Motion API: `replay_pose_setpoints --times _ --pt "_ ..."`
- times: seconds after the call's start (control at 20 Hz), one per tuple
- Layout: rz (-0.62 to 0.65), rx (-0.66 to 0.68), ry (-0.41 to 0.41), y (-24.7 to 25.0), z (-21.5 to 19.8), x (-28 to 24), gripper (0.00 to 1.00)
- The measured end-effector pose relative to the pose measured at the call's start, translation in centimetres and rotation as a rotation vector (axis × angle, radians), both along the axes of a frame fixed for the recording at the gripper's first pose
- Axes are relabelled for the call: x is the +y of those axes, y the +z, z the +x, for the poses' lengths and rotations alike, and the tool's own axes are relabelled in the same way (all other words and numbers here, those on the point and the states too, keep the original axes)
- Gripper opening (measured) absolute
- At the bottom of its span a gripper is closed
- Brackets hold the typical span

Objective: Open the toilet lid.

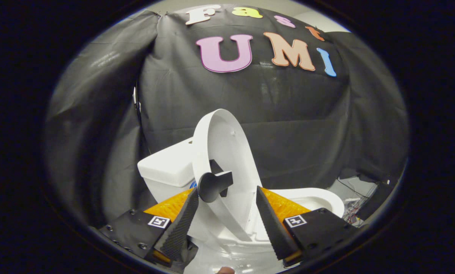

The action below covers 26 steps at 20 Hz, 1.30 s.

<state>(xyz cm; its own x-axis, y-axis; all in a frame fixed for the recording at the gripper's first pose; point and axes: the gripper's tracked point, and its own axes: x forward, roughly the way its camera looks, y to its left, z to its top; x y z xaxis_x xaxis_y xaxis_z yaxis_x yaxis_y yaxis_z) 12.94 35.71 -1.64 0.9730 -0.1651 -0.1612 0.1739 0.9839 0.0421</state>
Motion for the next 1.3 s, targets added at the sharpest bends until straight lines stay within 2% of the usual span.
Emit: replay_pose_setpoints --times 0.25,0.5,0.95,1.15,1.3 --pt "-0.096 -0.009 0.04 -0.3 -1.6 -1.7 0.94" --pt "-0.122 -0.039 0.083 -0.9 -4.2 -4.4 0.94" --pt "-0.181 0.068 0.059 -1.1 -11.2 -13.6 0.94" --pt "-0.191 0.046 0.042 0.6 -14.3 -15.7 0.94" --pt "-0.157 0.002 -0.005 1.6 -15.8 -17.6 0.94"
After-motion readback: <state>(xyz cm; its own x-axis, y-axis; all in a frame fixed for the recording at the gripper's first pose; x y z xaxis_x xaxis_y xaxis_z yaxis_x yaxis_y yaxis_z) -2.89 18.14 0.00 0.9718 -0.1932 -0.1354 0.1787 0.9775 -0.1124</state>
